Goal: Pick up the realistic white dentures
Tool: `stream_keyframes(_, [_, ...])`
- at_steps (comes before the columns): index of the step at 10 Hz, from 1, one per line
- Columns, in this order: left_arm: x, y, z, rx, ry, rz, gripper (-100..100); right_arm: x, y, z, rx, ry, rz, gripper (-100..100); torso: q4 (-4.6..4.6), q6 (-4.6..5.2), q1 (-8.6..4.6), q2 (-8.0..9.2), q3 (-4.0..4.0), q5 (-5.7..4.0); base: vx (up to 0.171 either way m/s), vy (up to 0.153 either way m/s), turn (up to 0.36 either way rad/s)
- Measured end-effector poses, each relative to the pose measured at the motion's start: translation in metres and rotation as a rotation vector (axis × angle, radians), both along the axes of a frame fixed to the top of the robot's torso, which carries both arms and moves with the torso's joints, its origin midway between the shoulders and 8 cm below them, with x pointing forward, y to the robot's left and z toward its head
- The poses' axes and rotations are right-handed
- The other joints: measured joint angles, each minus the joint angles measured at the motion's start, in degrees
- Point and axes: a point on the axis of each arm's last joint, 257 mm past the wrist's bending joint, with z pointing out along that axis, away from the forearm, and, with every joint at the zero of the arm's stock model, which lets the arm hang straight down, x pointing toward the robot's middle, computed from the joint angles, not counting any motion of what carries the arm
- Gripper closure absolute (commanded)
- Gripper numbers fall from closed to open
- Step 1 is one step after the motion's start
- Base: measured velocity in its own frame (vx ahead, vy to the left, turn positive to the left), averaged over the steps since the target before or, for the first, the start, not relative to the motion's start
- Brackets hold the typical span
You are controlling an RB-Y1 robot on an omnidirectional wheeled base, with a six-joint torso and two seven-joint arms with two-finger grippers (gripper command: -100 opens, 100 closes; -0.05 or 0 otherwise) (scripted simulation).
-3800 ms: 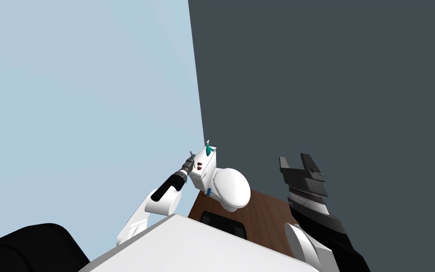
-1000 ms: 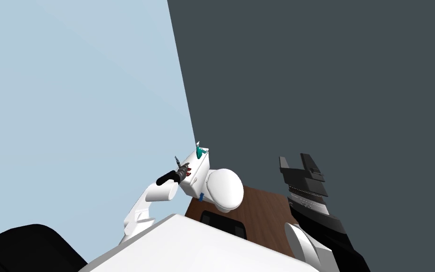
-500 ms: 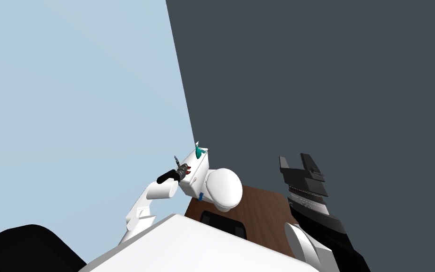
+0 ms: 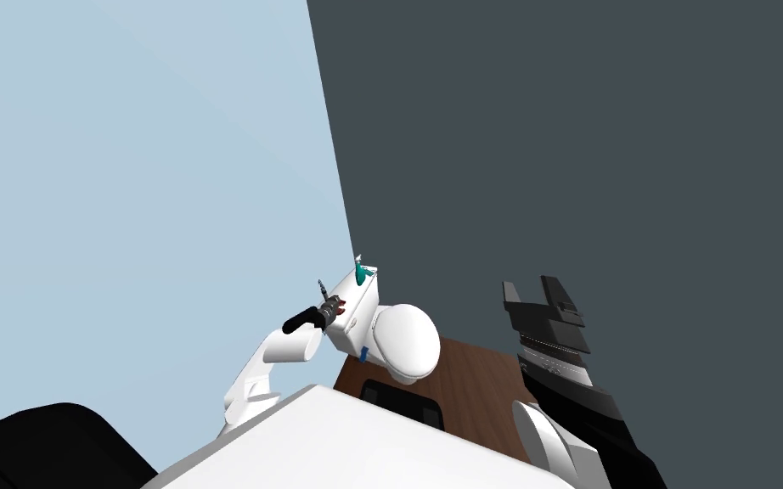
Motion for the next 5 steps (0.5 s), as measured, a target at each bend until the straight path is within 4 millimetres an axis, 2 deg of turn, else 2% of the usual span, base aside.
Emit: stream_keyframes(5, [-0.012,-0.041,0.005,0.001,0.001,-0.072,100,0.000,0.000,0.000,0.000,0.000,0.000,0,0.00,0.02,0.02,-0.01,-0.01,0.01,0.053,0.027,0.148])
